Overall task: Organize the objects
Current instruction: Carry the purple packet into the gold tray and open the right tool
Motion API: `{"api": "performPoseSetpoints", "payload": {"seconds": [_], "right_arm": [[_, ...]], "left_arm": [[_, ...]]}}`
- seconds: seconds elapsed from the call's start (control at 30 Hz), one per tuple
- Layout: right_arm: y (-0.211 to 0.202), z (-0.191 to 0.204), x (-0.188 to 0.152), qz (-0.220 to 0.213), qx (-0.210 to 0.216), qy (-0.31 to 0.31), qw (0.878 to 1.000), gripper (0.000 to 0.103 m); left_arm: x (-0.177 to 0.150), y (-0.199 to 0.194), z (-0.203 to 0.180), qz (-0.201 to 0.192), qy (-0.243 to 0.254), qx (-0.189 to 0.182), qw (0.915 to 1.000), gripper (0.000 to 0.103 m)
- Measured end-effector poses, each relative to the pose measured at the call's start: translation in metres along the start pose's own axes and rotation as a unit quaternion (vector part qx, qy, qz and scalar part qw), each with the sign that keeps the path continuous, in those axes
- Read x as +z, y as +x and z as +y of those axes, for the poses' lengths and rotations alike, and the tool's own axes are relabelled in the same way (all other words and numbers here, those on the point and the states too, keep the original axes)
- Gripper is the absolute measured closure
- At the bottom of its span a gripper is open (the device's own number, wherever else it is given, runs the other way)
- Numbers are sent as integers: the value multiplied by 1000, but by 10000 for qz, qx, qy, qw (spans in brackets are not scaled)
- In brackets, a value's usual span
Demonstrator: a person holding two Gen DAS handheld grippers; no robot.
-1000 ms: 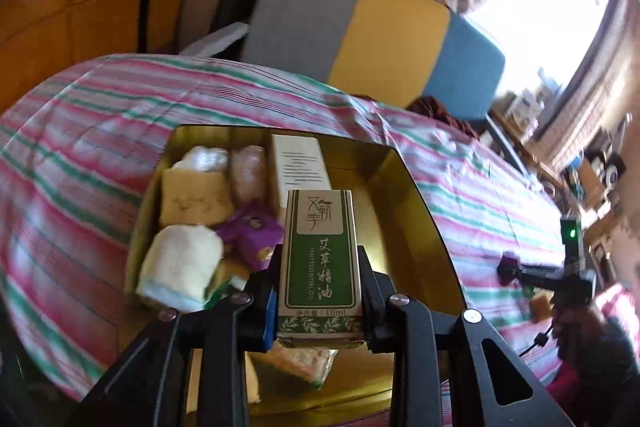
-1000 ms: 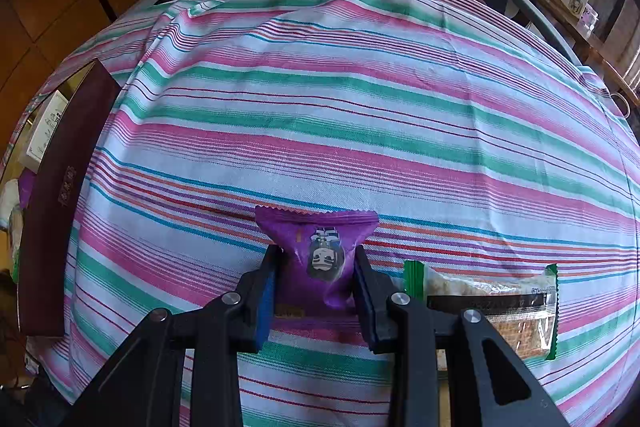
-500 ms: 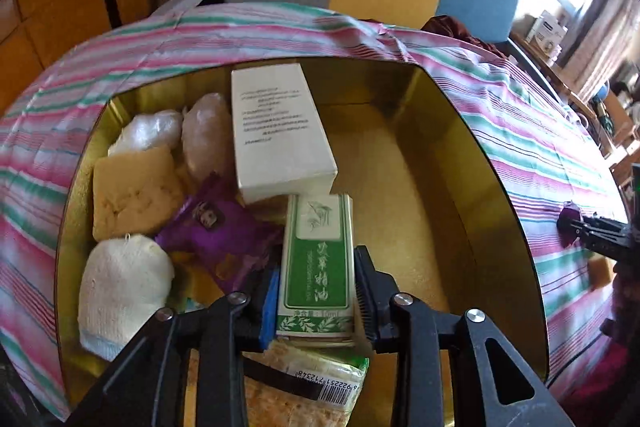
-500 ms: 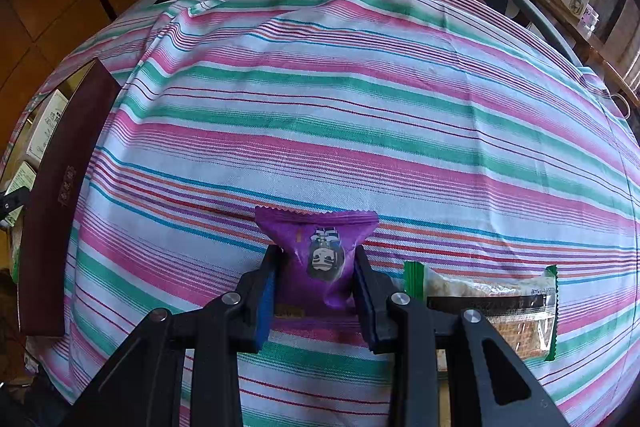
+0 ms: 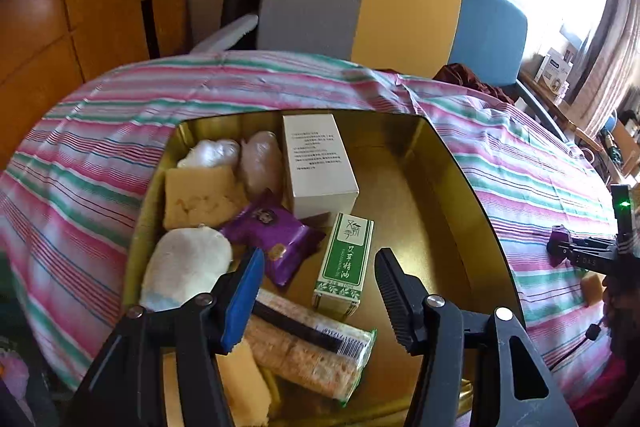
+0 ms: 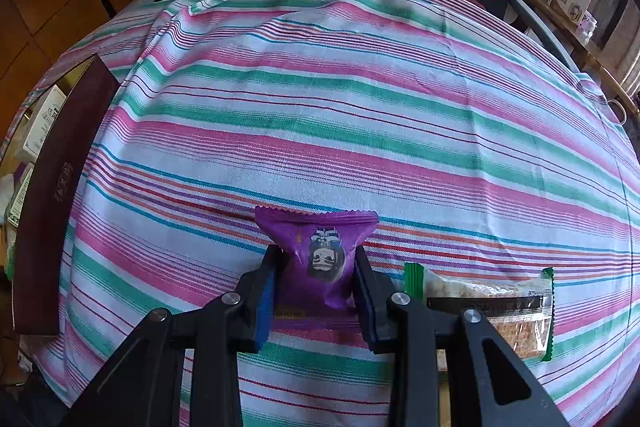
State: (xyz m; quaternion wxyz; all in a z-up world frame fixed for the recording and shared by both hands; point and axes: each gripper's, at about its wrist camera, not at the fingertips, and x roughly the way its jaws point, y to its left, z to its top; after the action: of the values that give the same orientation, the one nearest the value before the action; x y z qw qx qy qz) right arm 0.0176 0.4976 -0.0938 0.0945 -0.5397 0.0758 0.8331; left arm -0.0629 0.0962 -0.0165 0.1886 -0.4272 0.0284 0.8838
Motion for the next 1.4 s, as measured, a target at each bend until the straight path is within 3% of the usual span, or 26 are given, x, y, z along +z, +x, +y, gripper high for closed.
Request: {"api": "performPoseSetpoints", "payload": {"seconds": [0.33,0.43,0.7,0.87,1.07,1.4], "right_arm": [[0,7,5,94,-122,212,9997,70],[-7,22,11,73,79,345,9993,70],[-64,124,55,-640,880,-375,9934,70],[-74,189,74,-798,1263,-793,9856,70],[-47,243,94,-639,1151,-1135,9848,70],[27,280,125,-107,494,-1369,9893,70]], "left_arm": [[-8,-44,5,-672,290,349,9967,40],[-10,-51,11,-800,269,358,9958,37],[-13,-54,29,-828,-38,347,9960,35],[-16,-57,39,-872,-174,308,9956,35],[-19,-61,60,-941,-471,349,9938,33],[-27,-51,83,-800,-751,399,9932,32]]}}
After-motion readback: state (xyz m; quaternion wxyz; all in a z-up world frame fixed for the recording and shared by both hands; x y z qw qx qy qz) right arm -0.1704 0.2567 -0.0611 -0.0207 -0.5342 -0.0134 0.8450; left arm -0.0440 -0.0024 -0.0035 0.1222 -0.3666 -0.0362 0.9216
